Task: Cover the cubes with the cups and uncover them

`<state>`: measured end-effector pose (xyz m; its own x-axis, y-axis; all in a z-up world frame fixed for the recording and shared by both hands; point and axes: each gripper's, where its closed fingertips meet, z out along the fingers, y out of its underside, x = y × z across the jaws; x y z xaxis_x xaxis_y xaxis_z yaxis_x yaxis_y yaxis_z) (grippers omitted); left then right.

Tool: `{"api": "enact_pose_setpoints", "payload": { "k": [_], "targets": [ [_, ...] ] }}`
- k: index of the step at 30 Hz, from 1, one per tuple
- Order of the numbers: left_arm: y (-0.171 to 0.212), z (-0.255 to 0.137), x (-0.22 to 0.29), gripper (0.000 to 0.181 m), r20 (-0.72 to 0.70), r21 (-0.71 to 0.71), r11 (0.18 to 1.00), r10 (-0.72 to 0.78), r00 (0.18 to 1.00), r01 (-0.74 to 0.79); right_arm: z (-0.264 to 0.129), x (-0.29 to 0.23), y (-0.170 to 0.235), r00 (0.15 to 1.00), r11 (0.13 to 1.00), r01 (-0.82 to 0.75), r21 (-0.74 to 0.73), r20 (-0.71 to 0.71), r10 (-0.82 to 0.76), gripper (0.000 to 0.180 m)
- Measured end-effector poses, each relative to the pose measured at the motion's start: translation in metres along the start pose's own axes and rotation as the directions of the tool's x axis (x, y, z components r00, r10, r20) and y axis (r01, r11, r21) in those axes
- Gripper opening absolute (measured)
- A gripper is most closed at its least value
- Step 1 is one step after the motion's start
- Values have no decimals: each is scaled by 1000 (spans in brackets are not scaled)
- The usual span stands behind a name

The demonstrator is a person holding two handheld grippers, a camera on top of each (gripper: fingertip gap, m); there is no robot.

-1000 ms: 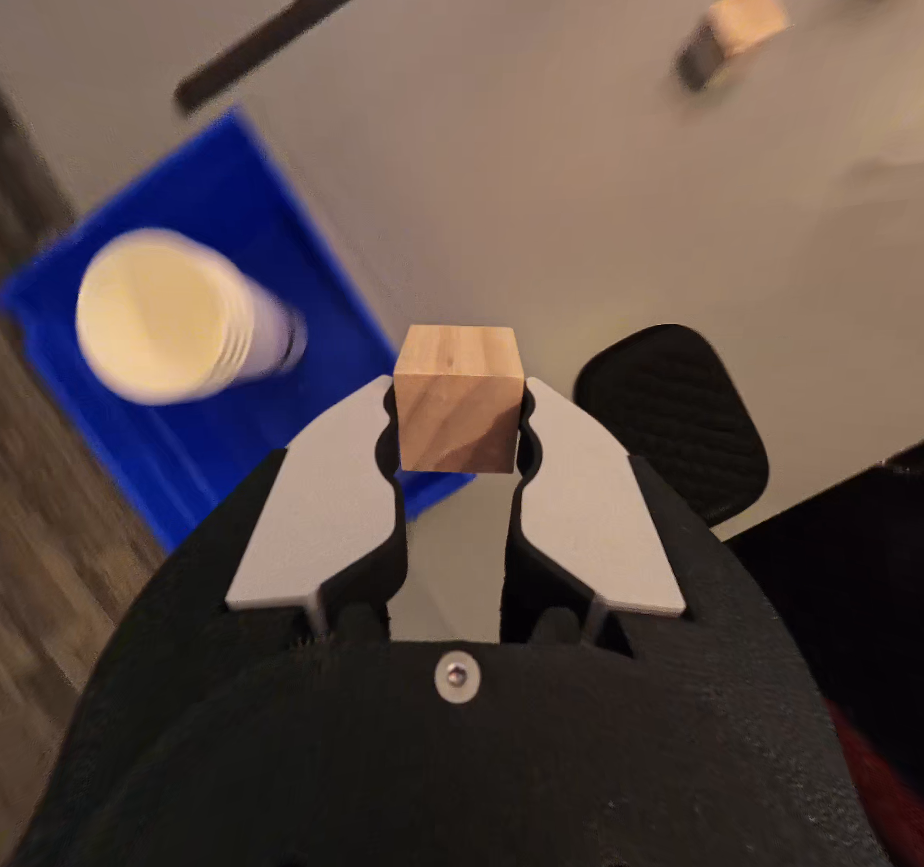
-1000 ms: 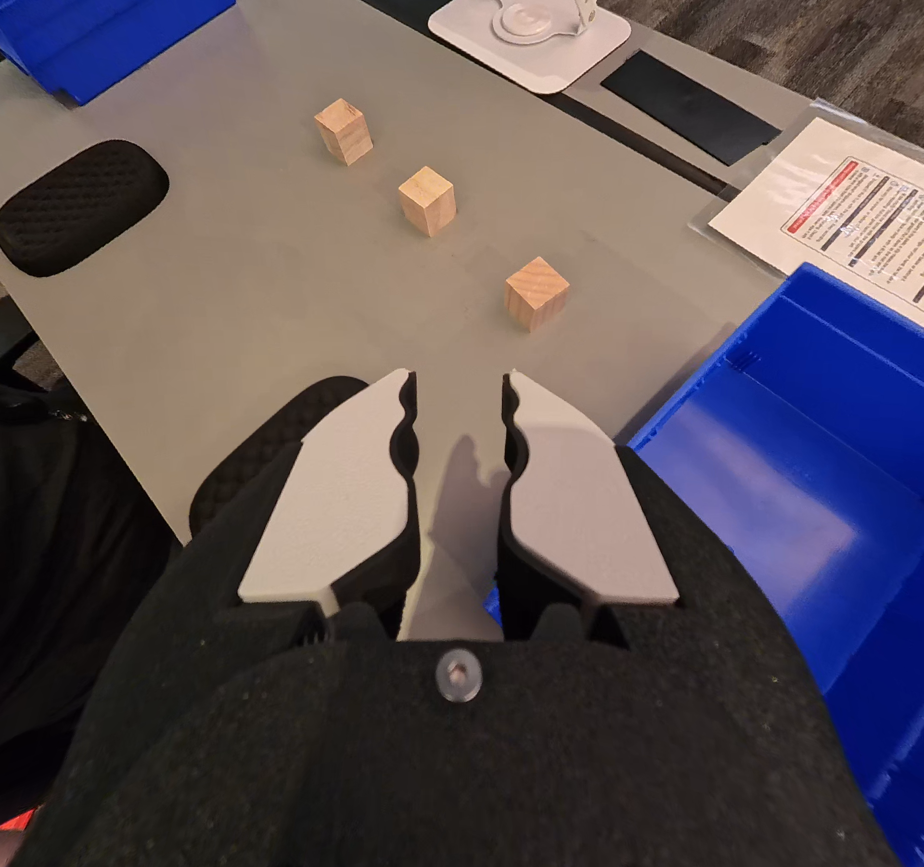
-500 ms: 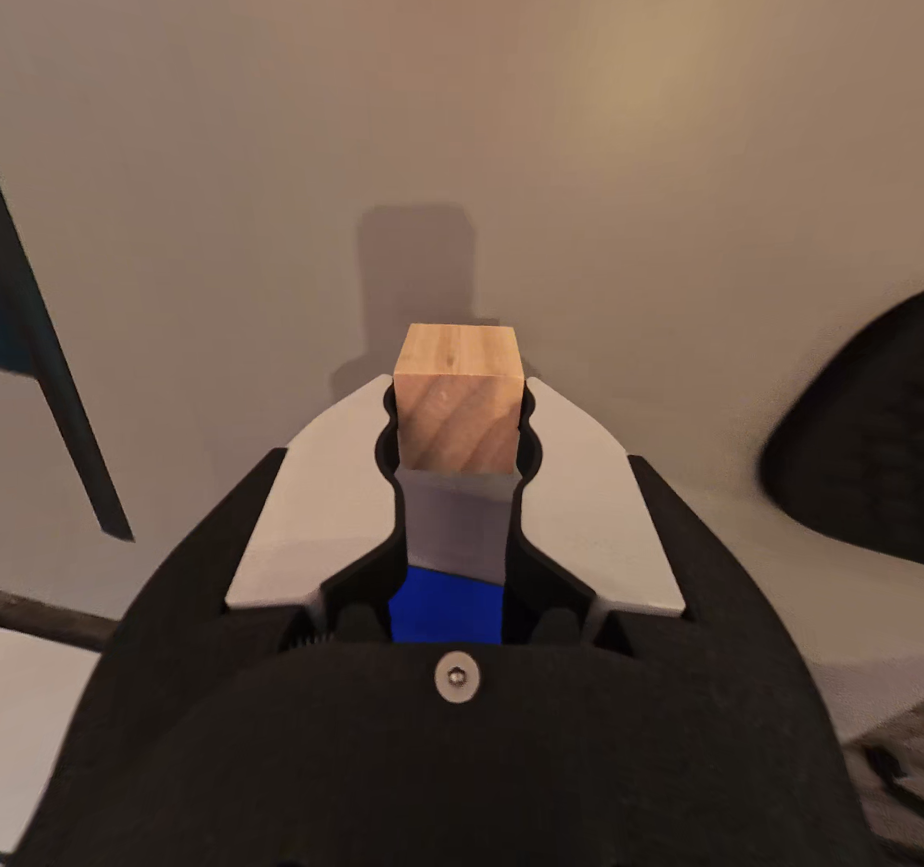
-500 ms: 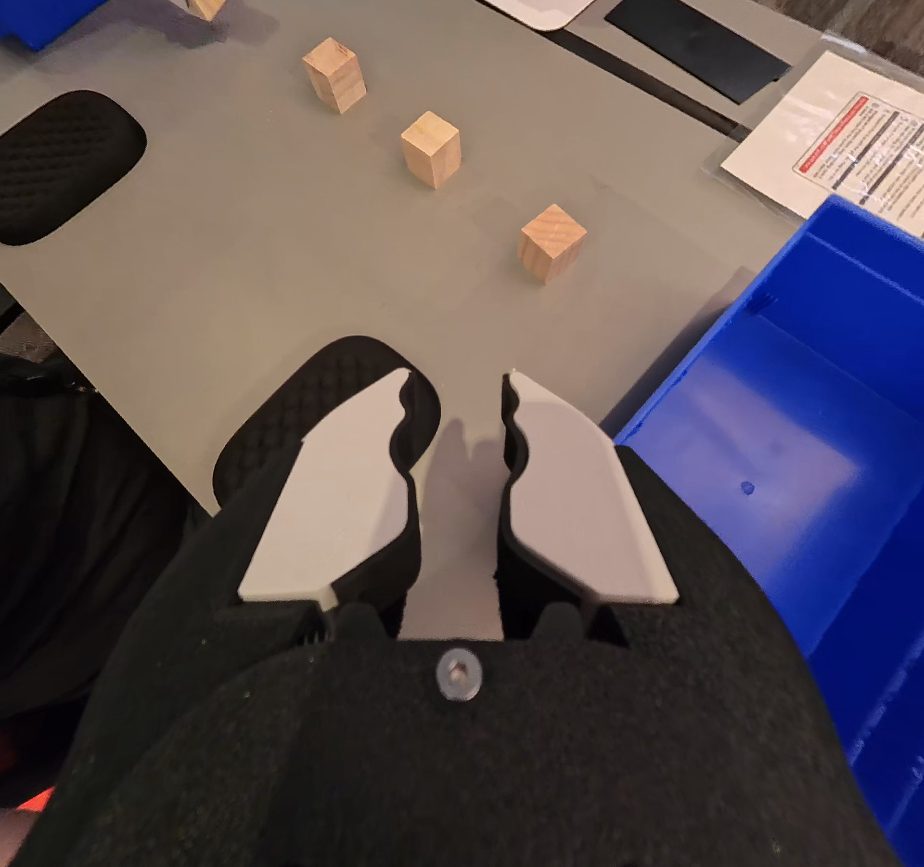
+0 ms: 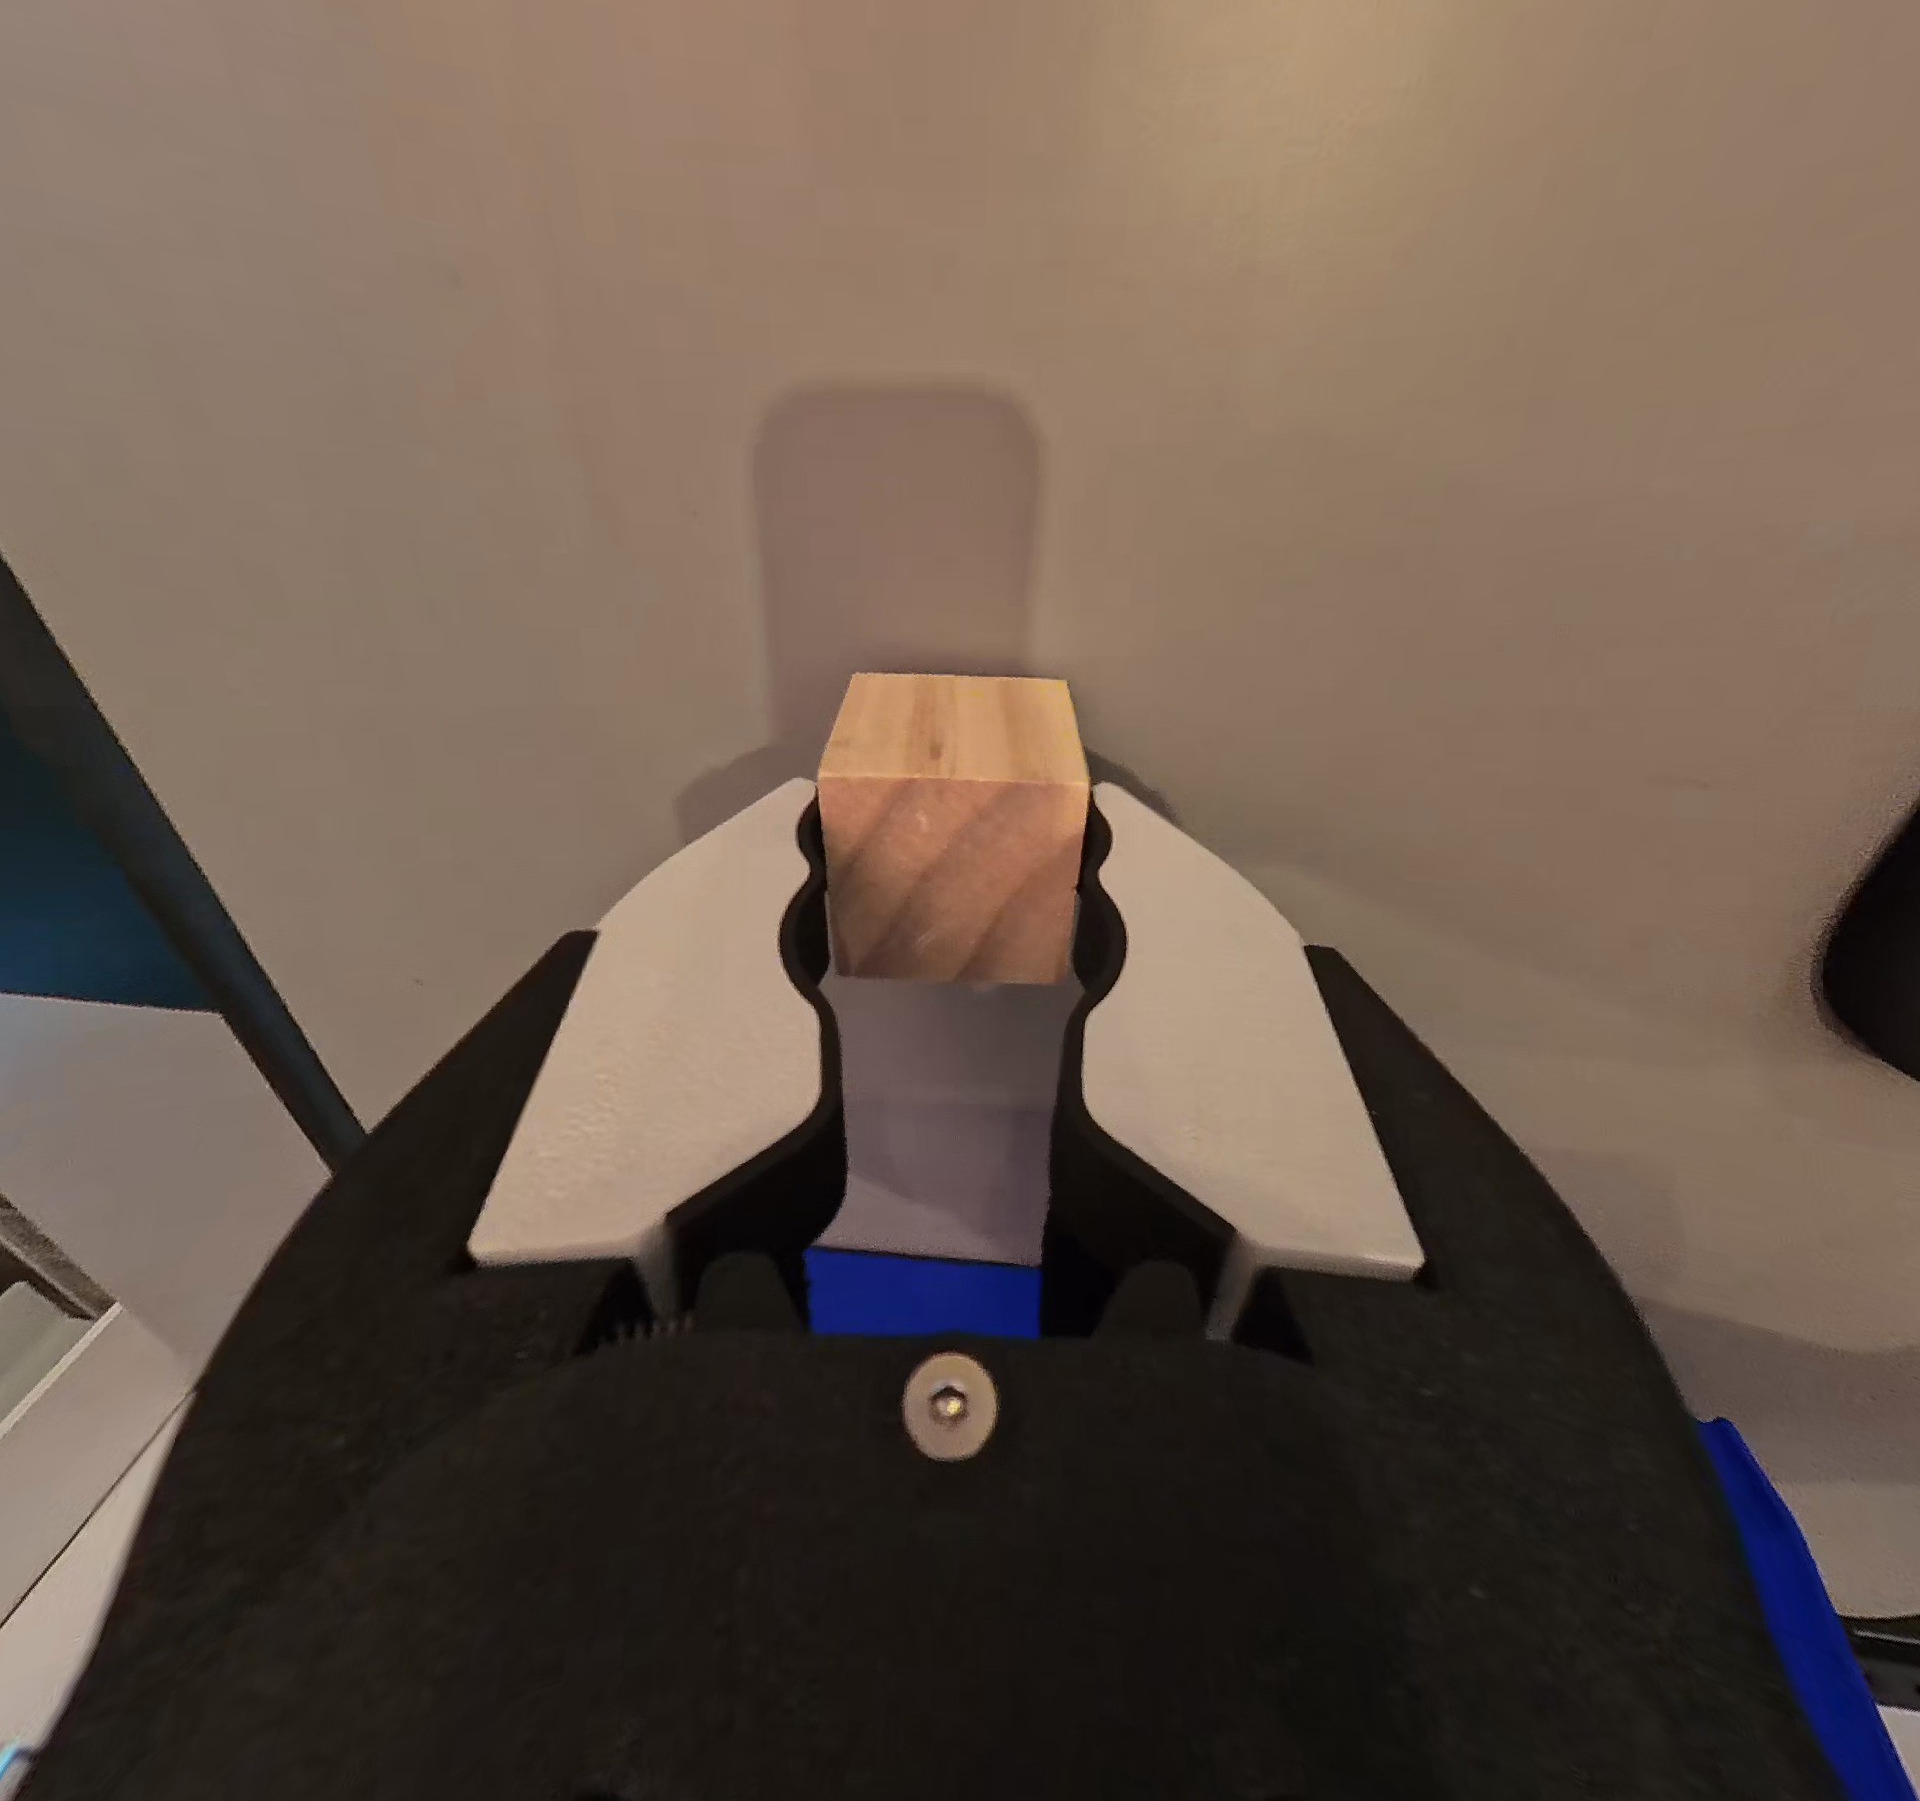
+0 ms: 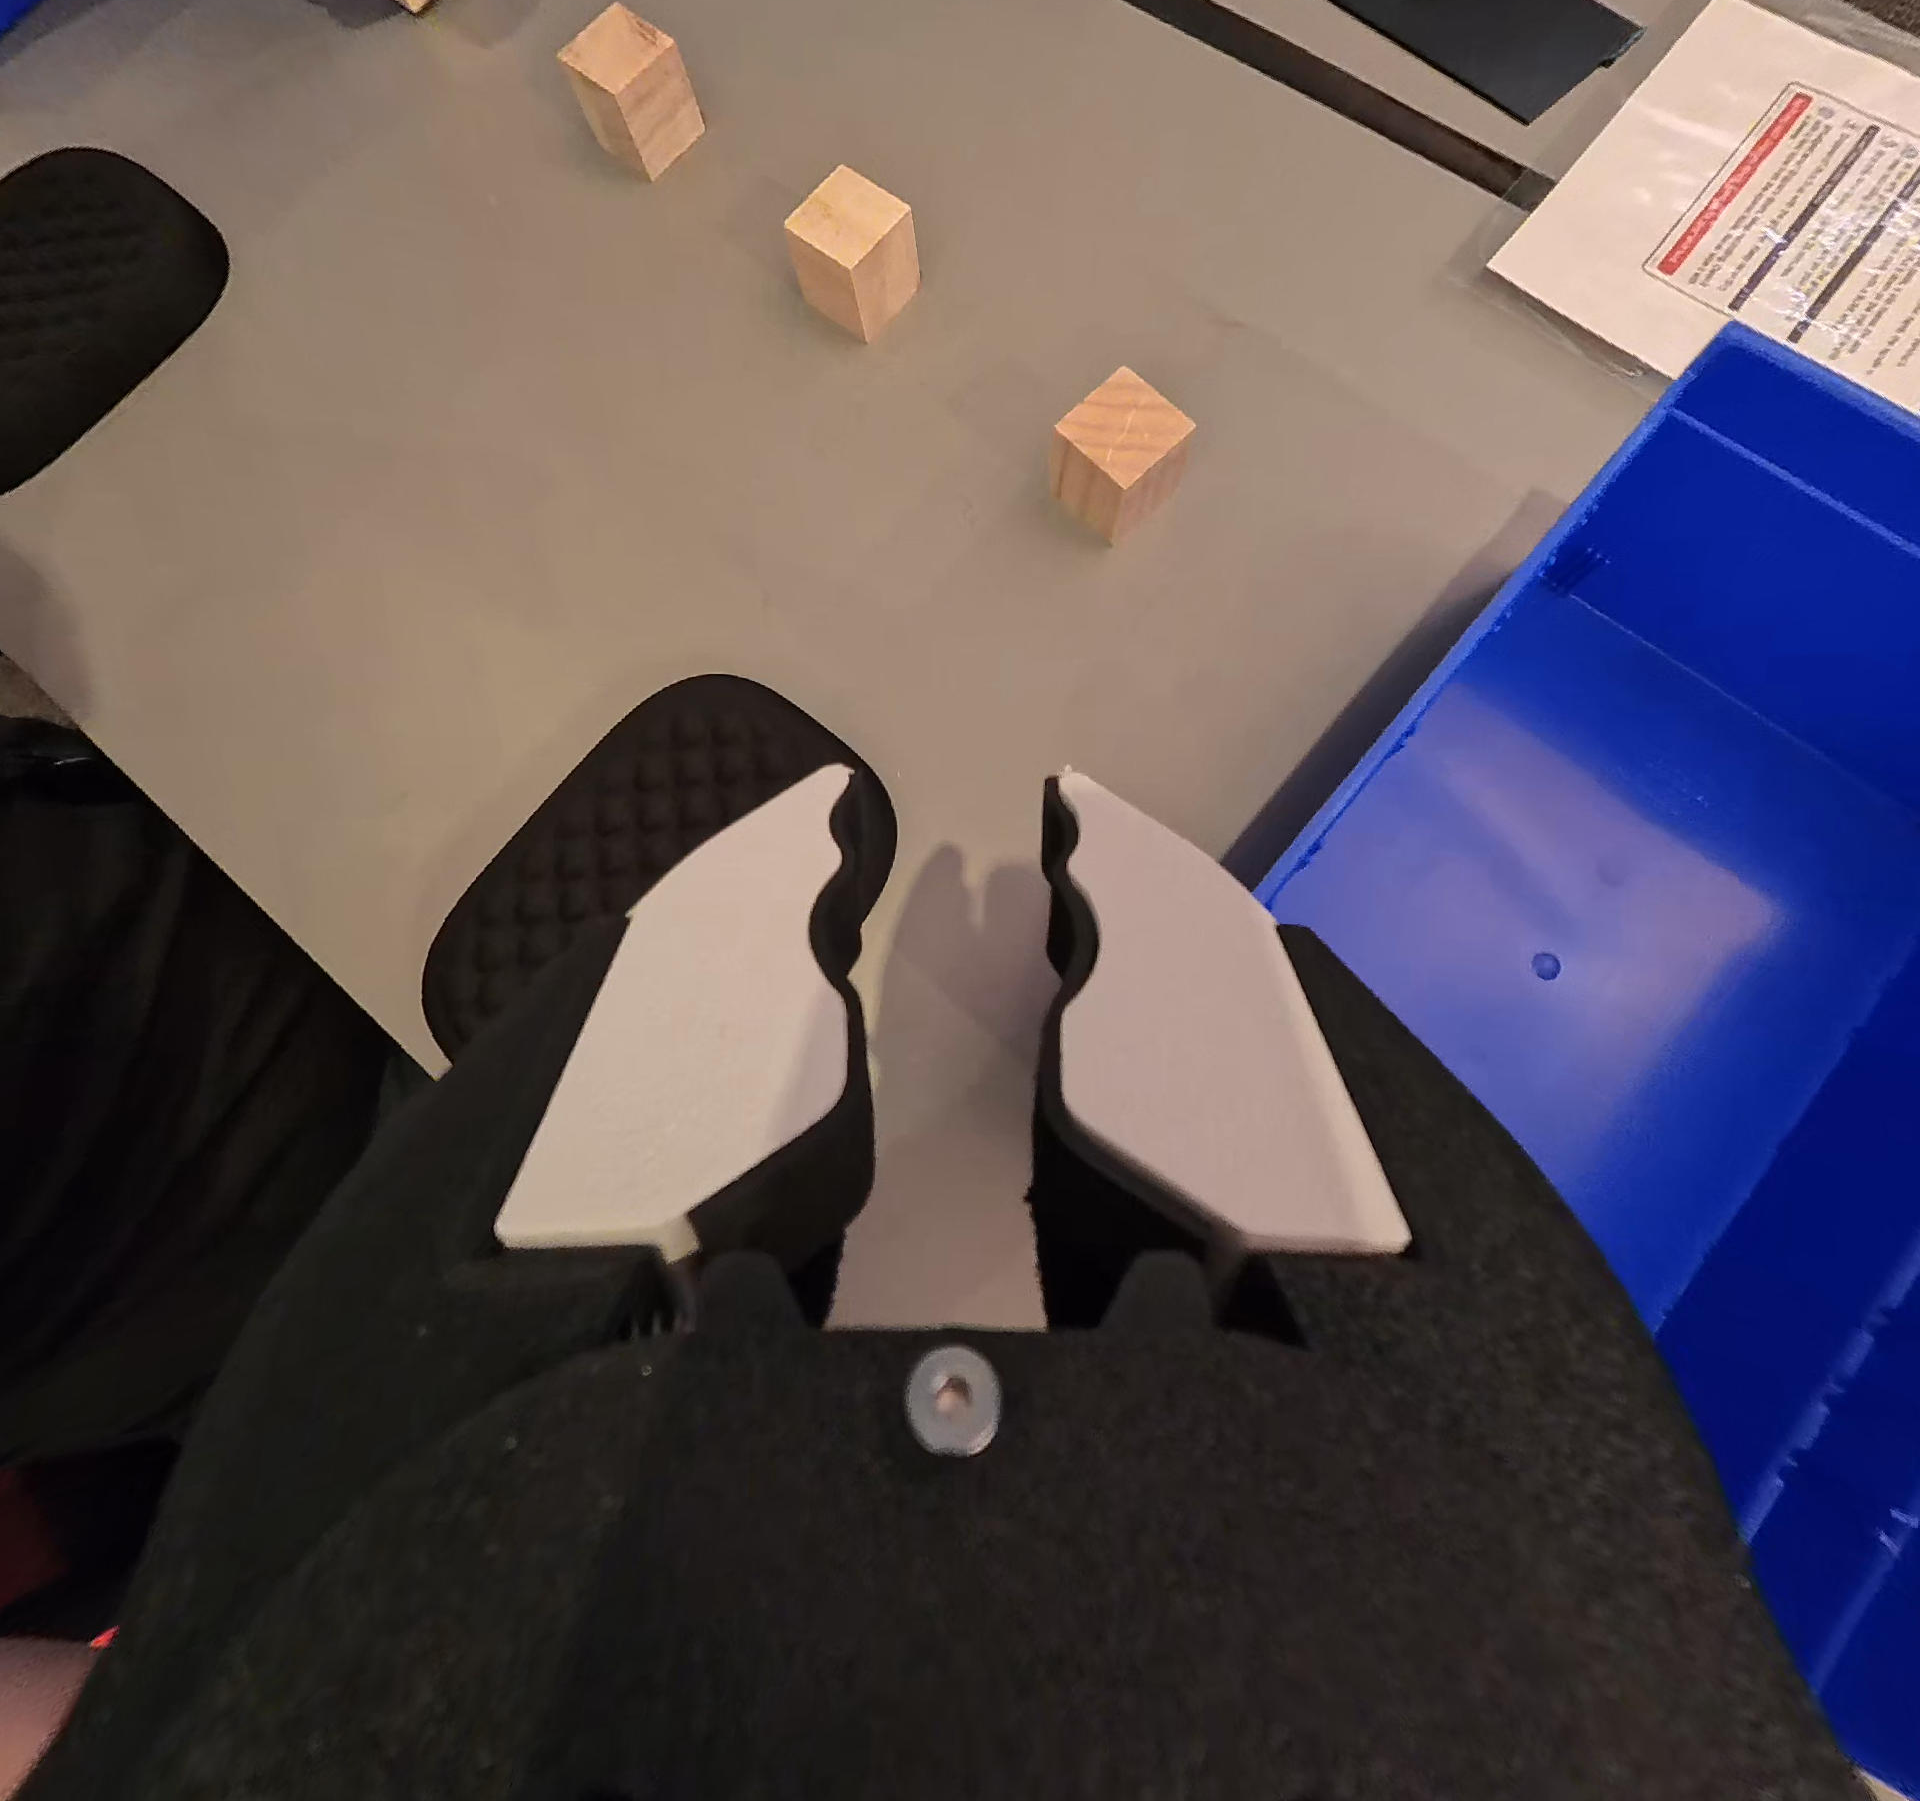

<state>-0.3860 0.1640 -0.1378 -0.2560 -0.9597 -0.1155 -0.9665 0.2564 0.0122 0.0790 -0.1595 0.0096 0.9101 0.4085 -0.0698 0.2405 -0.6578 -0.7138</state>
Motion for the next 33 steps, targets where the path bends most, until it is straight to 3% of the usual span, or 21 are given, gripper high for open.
{"api": "enact_pose_setpoints", "payload": {
  "k": [9,12,16,18,20,25,29,33],
  "targets": [
    [1,5,3,45,-34,21,999,-27,999,28,6,4,1,1000,1000,-9,-5,8,9,32],
    [5,1,2,68,-18,8,998,-56,998,56,7,4,1,1000,1000,-9,-8,14,9,32],
    [-1,-60,-18,66,98,232,962,-166,981,140,7,3,-1,1000,1000,4,-6,14,-4,32],
    [15,-113,-34,62,171,374,907,-275,946,196,7,4,-3,1000,1000,9,0,14,-9,32],
    [54,-154,-44,55,230,449,857,-385,894,254,7,5,-5,1000,1000,9,9,18,-9,32],
    [145,-201,-33,29,192,632,663,-636,747,402,10,4,-6,999,999,17,28,27,-18,31],
    [182,-234,-18,37,147,789,483,-749,646,380,16,8,-5,999,1000,-1,24,38,0,31],
    [196,-254,-3,57,11,877,300,-793,609,375,17,15,-9,999,999,-27,39,37,25,31]
  ]
}}
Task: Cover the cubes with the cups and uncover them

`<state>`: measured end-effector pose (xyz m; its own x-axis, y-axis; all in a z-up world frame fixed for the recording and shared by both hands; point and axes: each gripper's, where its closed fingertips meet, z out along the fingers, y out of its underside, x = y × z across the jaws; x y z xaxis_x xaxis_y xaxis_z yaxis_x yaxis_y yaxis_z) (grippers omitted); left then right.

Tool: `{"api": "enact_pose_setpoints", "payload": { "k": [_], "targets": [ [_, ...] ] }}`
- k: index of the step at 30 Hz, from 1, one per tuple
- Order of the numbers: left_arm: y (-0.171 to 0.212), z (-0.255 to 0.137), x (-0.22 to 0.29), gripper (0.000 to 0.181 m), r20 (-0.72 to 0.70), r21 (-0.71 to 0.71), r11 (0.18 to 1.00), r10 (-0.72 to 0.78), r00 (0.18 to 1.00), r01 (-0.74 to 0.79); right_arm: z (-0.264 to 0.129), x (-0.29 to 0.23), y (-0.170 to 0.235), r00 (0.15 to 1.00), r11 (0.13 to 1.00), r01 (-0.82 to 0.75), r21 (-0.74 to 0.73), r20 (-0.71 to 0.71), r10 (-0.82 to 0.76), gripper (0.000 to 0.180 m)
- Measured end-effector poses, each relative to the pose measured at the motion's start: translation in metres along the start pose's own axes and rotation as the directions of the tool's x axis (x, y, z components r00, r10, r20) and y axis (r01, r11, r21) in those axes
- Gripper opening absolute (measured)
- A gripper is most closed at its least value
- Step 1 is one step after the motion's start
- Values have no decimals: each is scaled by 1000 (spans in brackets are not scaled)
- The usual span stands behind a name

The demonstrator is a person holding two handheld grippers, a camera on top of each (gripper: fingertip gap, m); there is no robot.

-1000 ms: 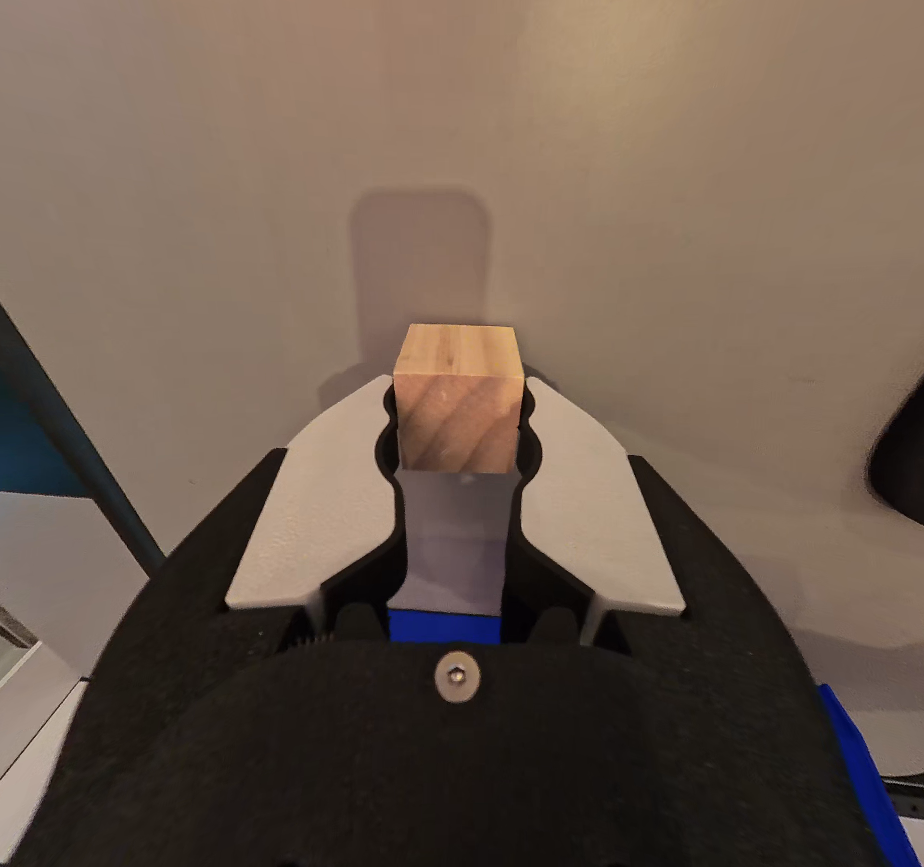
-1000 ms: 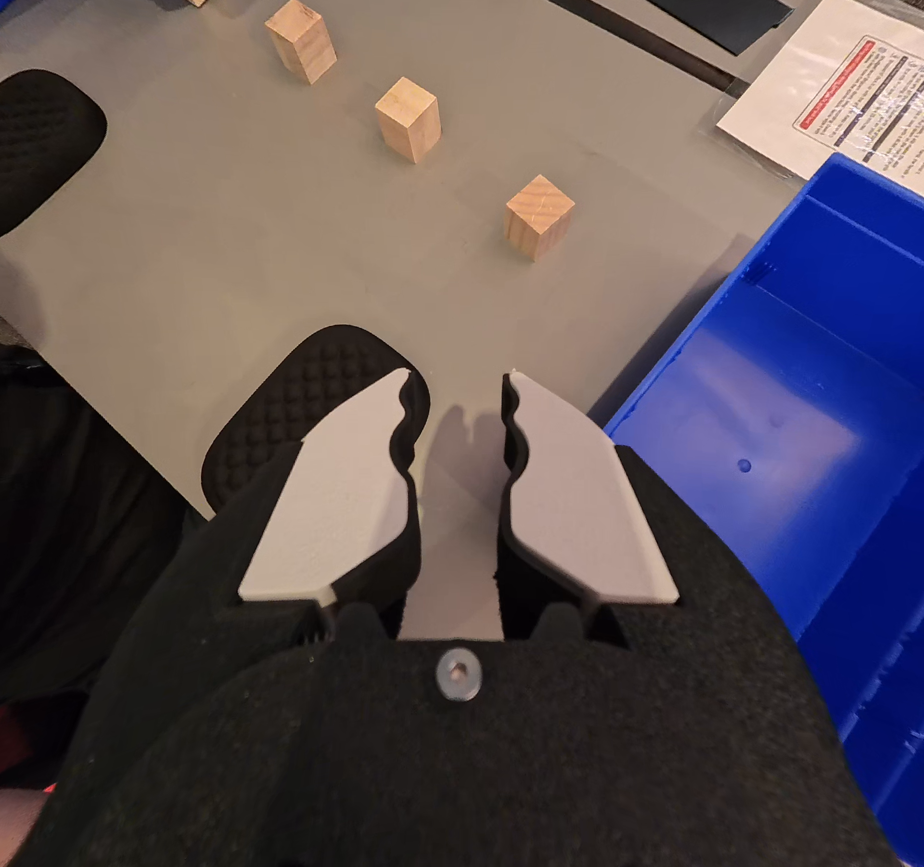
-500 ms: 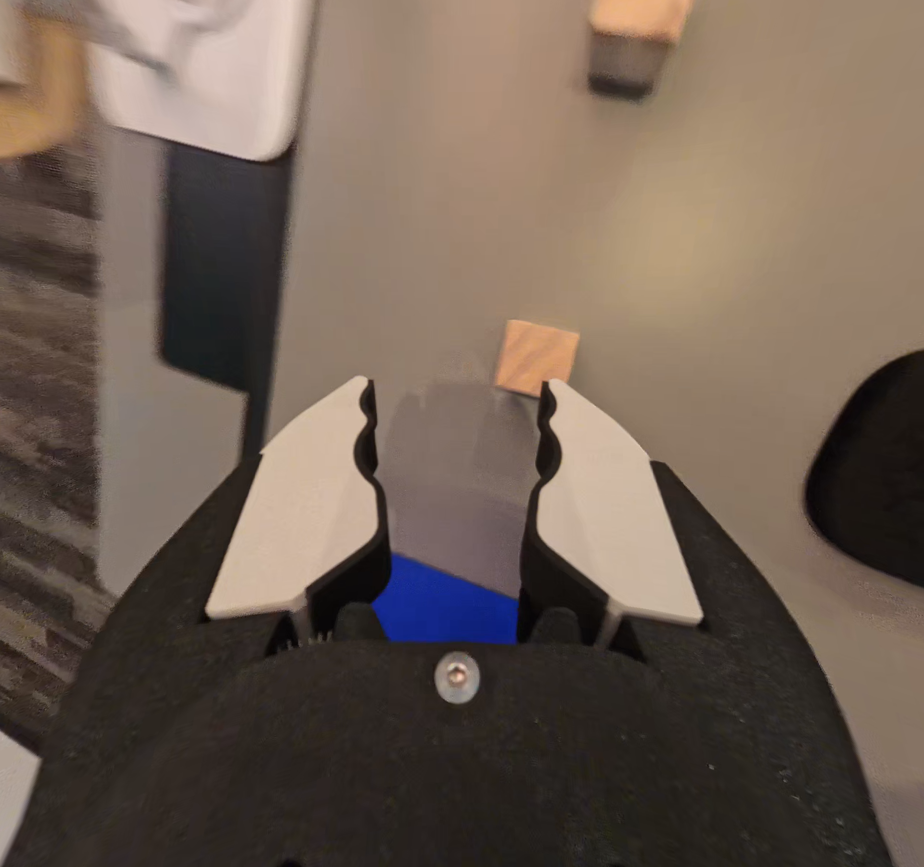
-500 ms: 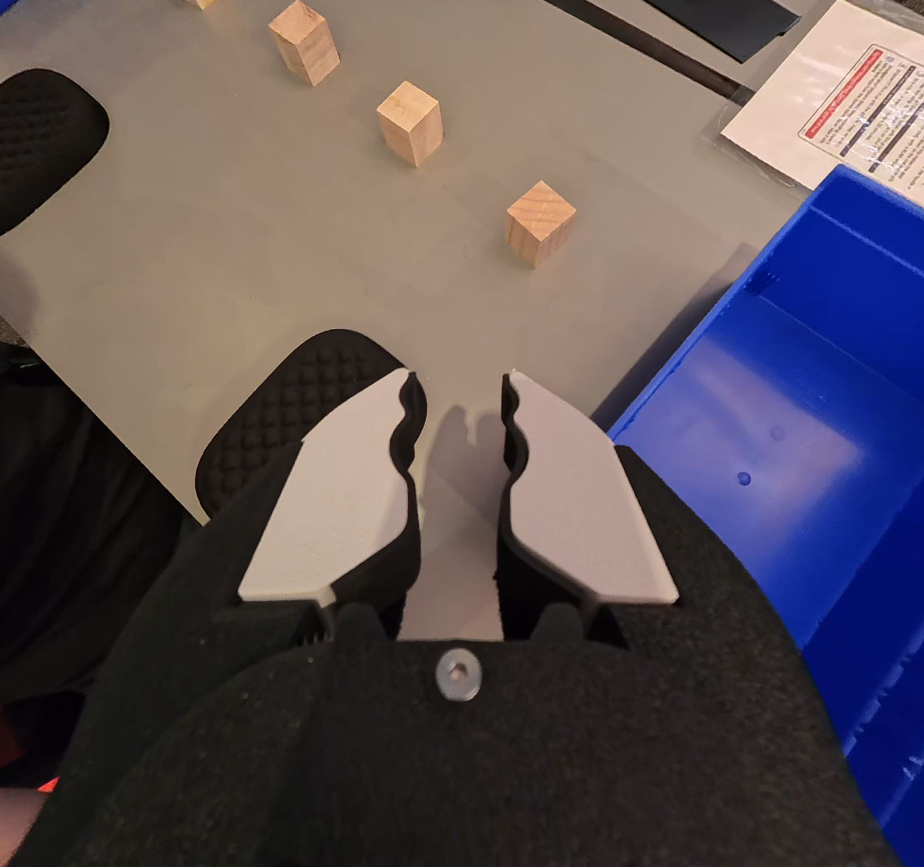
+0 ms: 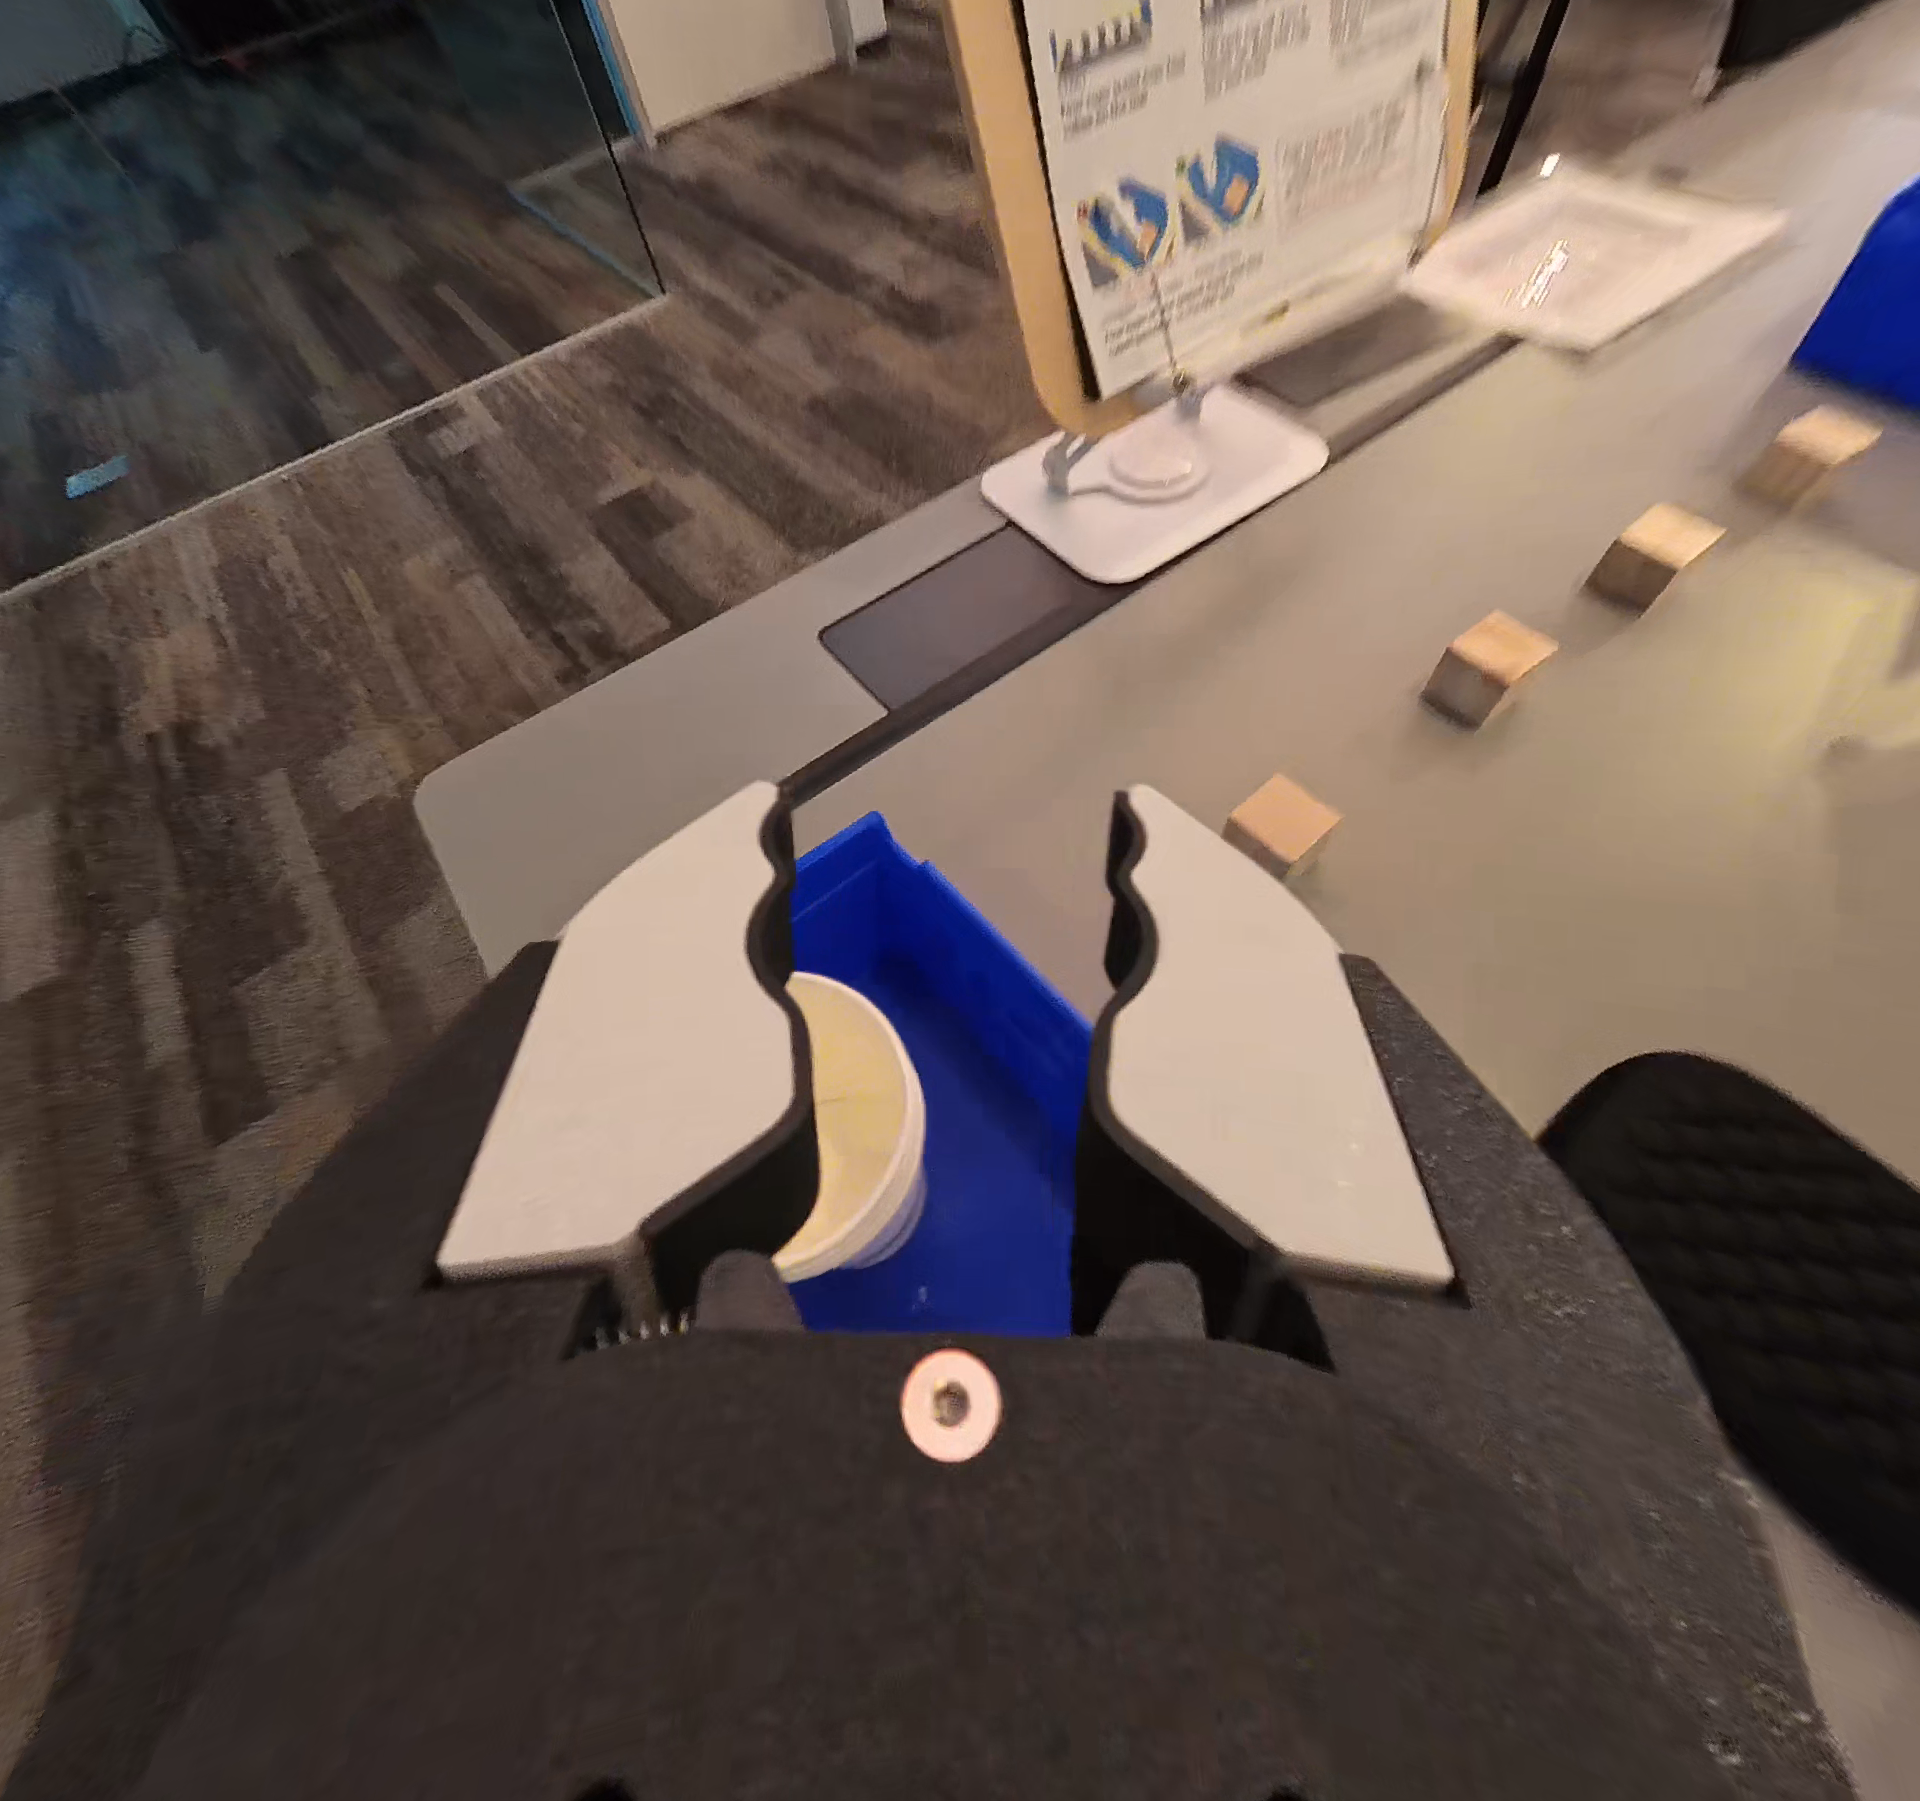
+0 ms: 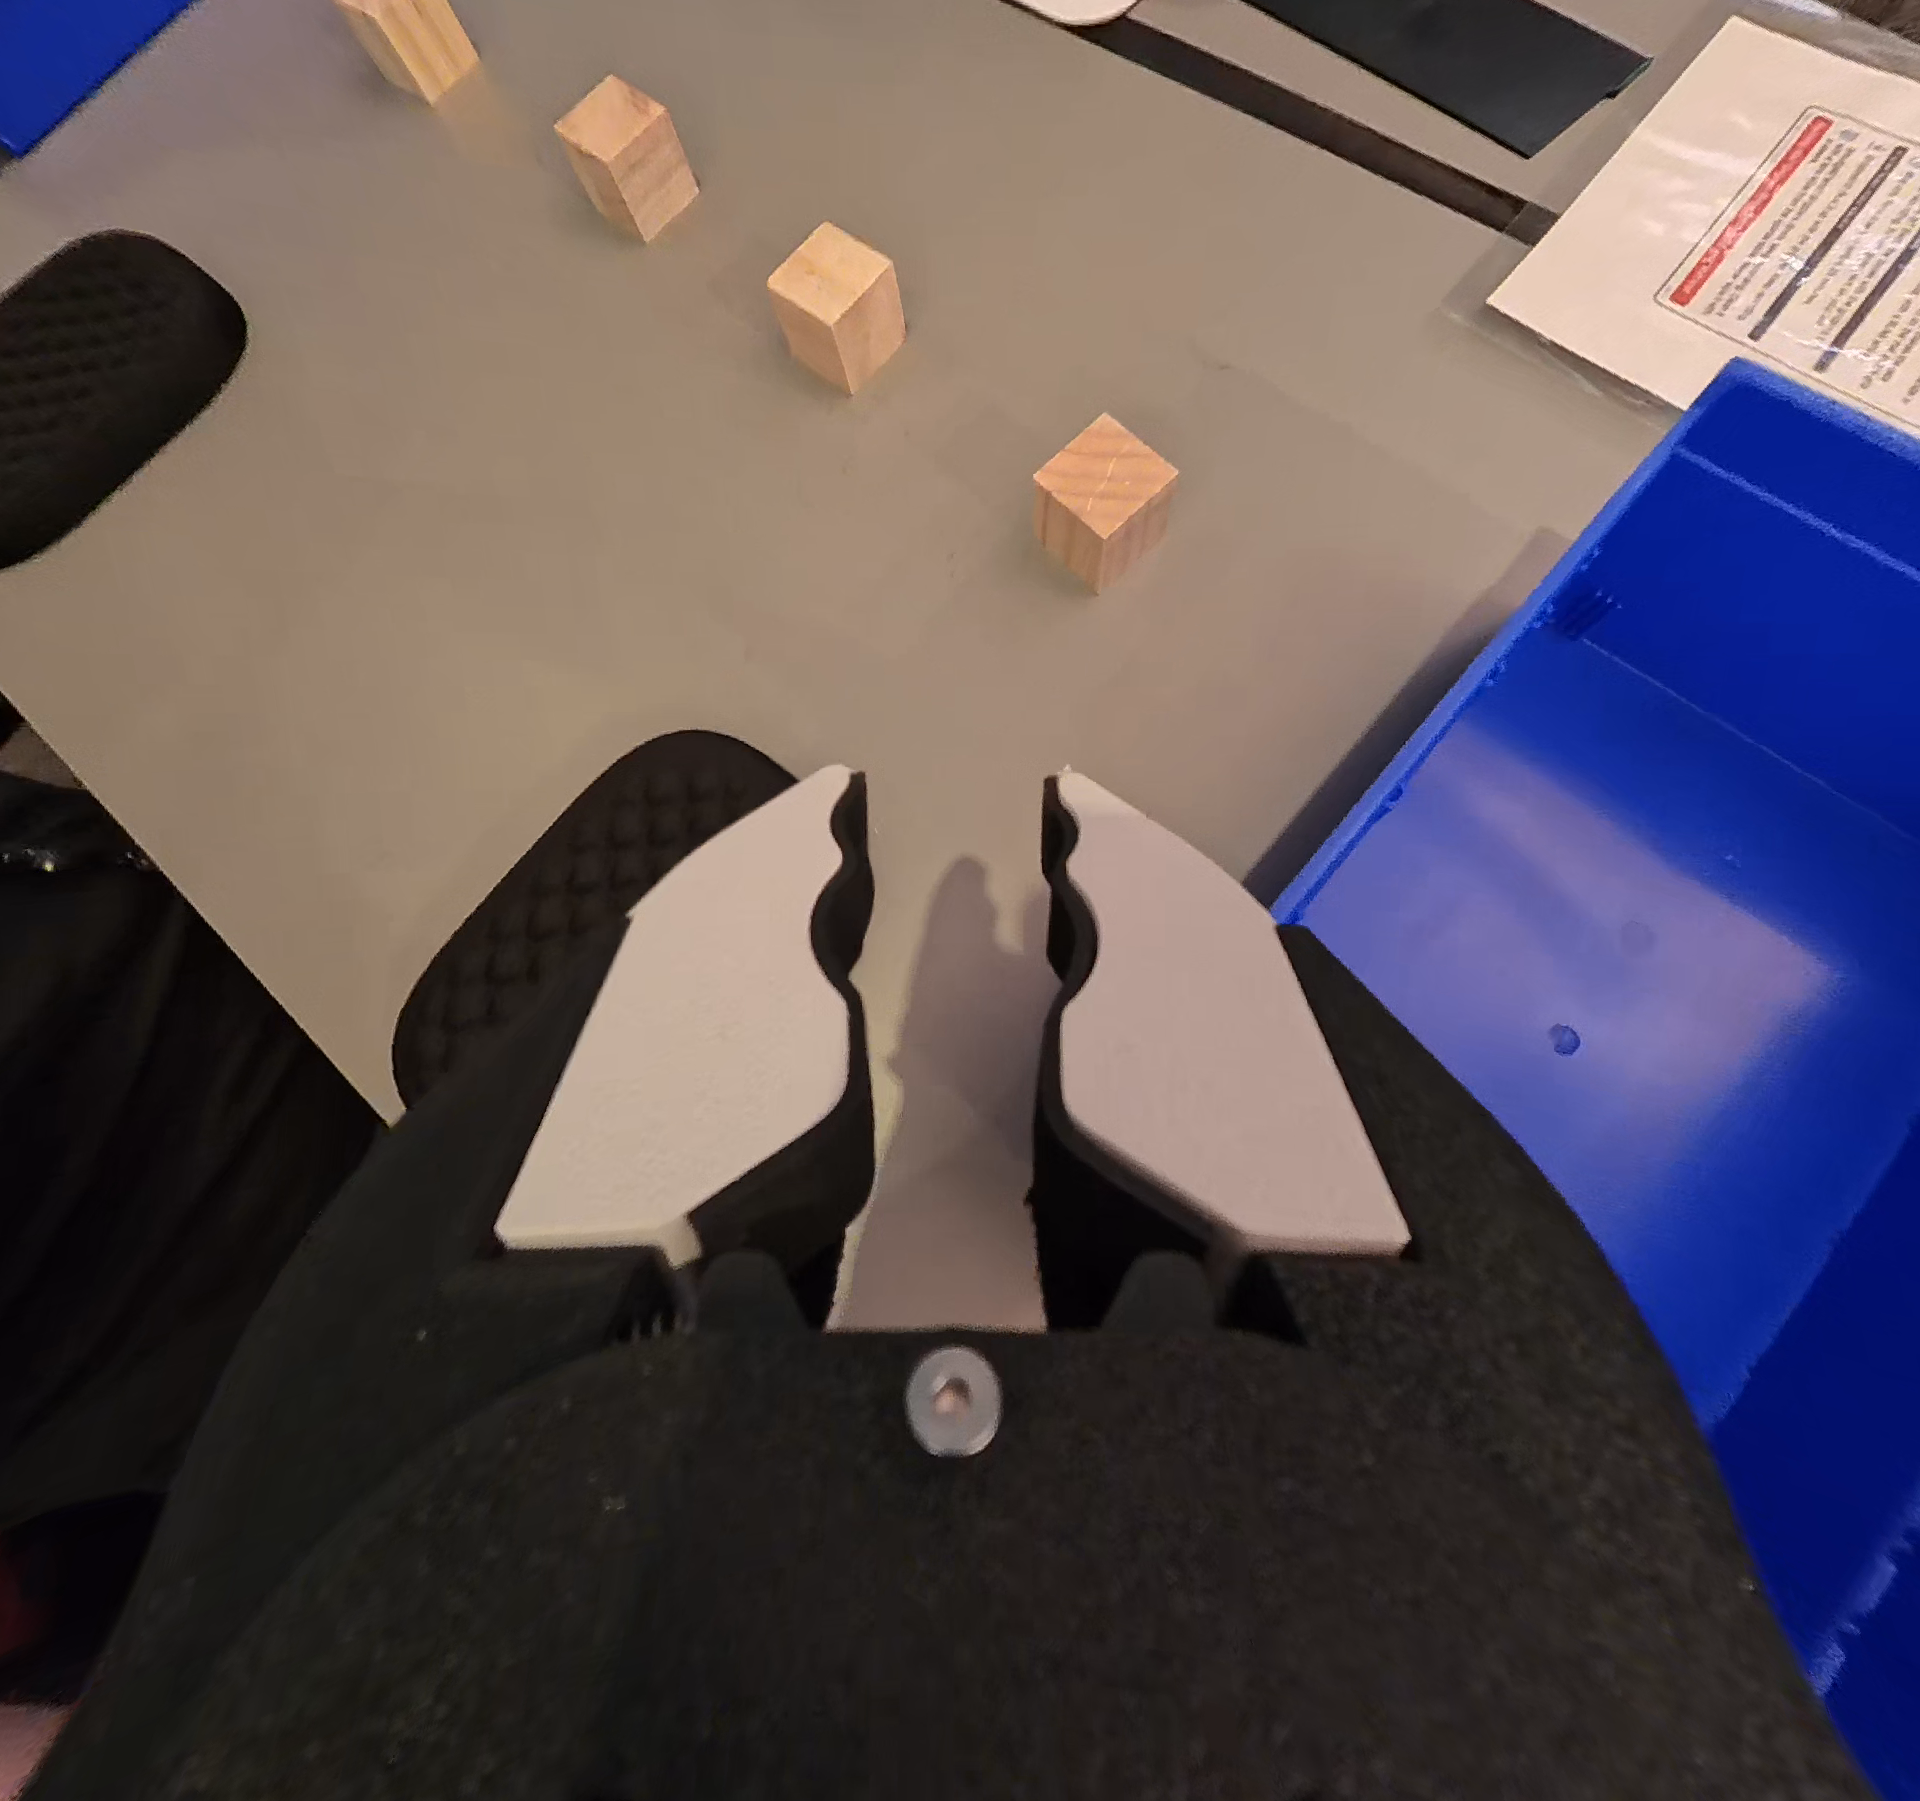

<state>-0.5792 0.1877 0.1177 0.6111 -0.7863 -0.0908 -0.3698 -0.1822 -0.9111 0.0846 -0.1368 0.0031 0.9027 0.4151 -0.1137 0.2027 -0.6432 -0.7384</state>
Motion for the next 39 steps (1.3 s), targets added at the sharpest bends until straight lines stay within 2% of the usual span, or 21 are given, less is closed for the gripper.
{"api": "enact_pose_setpoints", "payload": {
  "k": [5,8,9,11,14,17,20,22,29,33,39],
  "targets": [
    [-15,-29,5,57,-32,207,974,-88,996,93,-7,-2,-18,1000,994,0,105,15,-2,32],
    [-20,-47,0,34,-45,304,945,-114,992,122,-10,-9,-28,998,985,1,171,57,-10,35],
    [-13,-48,-4,28,-11,275,957,-90,996,90,-11,-10,-31,998,984,-4,180,66,-8,36],
    [11,-43,-9,29,45,140,990,-8,999,2,-14,-13,-35,998,982,-4,191,66,-9,36],
    [51,-31,-7,30,39,-83,994,71,997,-67,-14,-22,-34,997,983,30,181,68,-43,35],
    [84,-17,-4,31,9,-269,952,157,988,-149,-6,-26,-27,996,989,40,141,75,-51,35],
    [109,-4,-9,28,-6,-425,871,268,963,-245,4,-25,-26,996,993,25,112,85,-34,35],
    [115,5,-9,21,-38,-466,839,299,953,-282,10,-28,-27,995,994,27,106,97,-37,35],
    [130,25,-21,22,-74,-555,789,271,960,-265,19,-36,-21,994,997,51,50,90,-55,35],
    [138,29,-24,21,-87,-575,780,243,966,-248,19,-34,-15,995,999,38,33,86,-40,35],
    [138,32,-24,11,-102,-574,787,204,974,-225,20,-32,-13,996,999,25,30,87,-28,35]
  ]
}}
